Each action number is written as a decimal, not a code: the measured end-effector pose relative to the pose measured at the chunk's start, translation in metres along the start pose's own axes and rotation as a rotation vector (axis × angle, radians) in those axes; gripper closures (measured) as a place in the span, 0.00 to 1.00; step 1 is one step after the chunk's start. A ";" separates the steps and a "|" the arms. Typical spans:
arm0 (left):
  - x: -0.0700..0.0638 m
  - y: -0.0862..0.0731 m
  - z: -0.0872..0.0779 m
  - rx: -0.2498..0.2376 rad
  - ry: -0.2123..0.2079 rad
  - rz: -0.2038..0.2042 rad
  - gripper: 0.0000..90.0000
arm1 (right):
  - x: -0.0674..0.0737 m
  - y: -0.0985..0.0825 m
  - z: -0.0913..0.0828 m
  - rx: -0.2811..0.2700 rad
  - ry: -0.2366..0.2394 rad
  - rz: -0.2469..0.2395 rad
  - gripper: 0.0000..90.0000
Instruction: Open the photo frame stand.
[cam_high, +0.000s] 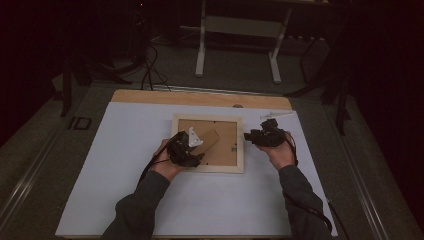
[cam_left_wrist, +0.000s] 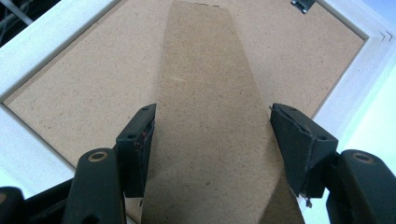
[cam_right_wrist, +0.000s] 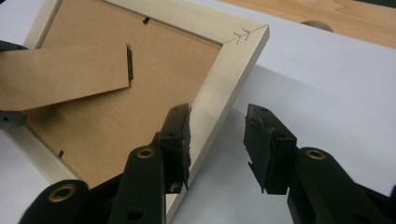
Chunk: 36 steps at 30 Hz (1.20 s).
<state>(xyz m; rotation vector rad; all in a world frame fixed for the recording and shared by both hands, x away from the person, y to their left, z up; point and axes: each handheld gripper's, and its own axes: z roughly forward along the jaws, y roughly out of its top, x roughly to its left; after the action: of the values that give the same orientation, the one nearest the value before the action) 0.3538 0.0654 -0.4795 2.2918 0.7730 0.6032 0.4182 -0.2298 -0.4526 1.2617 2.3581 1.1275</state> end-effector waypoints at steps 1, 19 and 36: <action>-0.001 0.000 0.000 -0.002 0.004 0.001 0.42 | 0.000 0.000 0.001 0.004 0.001 0.004 0.67; -0.012 0.001 -0.009 -0.032 0.058 0.075 0.42 | -0.004 0.011 0.020 0.081 0.068 0.081 0.64; -0.021 -0.003 -0.014 -0.075 0.105 0.124 0.42 | -0.010 0.012 0.025 0.108 0.148 0.143 0.59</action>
<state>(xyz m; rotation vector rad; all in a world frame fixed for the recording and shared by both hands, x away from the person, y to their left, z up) 0.3294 0.0597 -0.4767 2.2650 0.6488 0.8006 0.4444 -0.2207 -0.4621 1.4507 2.5006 1.1878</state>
